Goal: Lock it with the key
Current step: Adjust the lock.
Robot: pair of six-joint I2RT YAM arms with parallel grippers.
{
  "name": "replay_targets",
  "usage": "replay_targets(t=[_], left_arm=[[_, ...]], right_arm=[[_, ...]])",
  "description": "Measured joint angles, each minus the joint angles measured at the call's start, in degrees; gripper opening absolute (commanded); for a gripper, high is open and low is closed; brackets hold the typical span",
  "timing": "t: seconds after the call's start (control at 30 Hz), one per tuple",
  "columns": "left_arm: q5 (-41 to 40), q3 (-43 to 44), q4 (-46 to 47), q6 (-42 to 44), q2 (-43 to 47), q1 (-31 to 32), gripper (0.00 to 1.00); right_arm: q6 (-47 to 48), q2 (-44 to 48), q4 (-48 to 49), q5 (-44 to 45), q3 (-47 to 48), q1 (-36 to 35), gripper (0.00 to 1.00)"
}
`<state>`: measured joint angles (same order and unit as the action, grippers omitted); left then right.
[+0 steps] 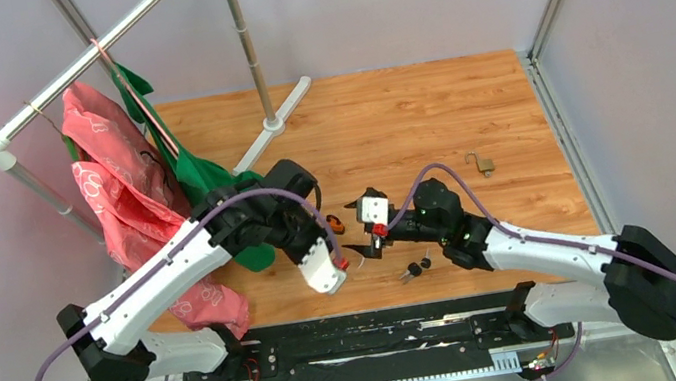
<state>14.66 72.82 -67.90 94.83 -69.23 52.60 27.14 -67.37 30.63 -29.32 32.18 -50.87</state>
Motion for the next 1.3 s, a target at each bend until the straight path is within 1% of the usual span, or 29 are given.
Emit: replay_targets(t=[0.07,0.13,0.2,0.27,0.33,0.37,0.43,0.57,0.67,0.73,0.77,0.8,0.93,1.1,1.2,1.3], left_arm=[[-1.4,3.8,1.0,-9.9,-1.7,0.0,0.00],[-3.0,5.8,1.5,-18.4,-2.5,0.0,0.00],[-4.4,6.6,1.7,-27.3,-2.6,0.0,0.00],[-5.6,6.8,1.5,-34.5,-2.6,0.0,0.00],[-6.7,7.1,1.0,-41.6,-3.0,0.0,0.00],[-7.5,7.7,0.7,-46.6,-3.6,0.0,0.00],[-8.5,8.4,0.7,-53.0,-4.5,0.0,0.00],[-10.3,9.7,1.3,-66.3,-6.0,0.0,0.00],[-10.8,9.8,2.6,-74.6,-5.9,-1.0,0.00],[-11.0,9.8,3.4,-79.1,-5.9,-2.1,0.00],[-11.3,9.8,3.8,-81.6,-5.9,-2.9,0.00],[-11.5,9.8,4.0,-83.1,-5.9,-3.5,0.00],[-13.0,10.0,5.1,-88.7,-5.9,-5.4,0.00],[-15.2,12.8,5.4,-94.0,-6.3,-5.6,0.00],[-17.2,15.3,5.8,-97.7,-7.1,-5.8,0.00],[-18.9,16.9,6.4,-100.8,-8.6,-6.3,0.00]], right_arm=[[-2.8,2.8,-1.2,5.2,-0.7,-0.5,0.79],[-5.1,5.0,-2.8,10.9,-1.0,-2.0,0.79],[-7.0,7.5,-4.2,16.3,-1.3,-4.2,0.80],[-8.6,9.9,-4.8,19.5,-2.1,-5.7,0.81],[-9.9,12.2,-4.9,20.6,-3.4,-6.4,0.83],[-10.9,13.1,-4.7,20.5,-4.2,-6.5,0.83],[-12.2,13.7,-3.8,19.8,-5.6,-6.5,0.84],[-15.0,11.2,-1.1,19.0,-7.4,-8.3,0.84],[-15.8,8.9,3.3,19.8,-8.6,-11.2,0.84],[-15.9,8.0,7.1,21.1,-9.9,-13.1,0.83],[-16.0,7.4,9.2,23.5,-10.1,-14.2,0.83],[-16.0,6.7,9.6,23.8,-10.1,-15.1,0.83],[-15.8,1.2,15.3,32.8,-9.2,-20.2,0.84],[-17.2,-7.7,21.4,41.7,-6.9,-22.7,0.85],[-17.6,-13.7,28.2,48.2,-4.5,-23.5,0.85],[-18.5,-17.8,34.4,53.2,-2.7,-24.1,0.85]])
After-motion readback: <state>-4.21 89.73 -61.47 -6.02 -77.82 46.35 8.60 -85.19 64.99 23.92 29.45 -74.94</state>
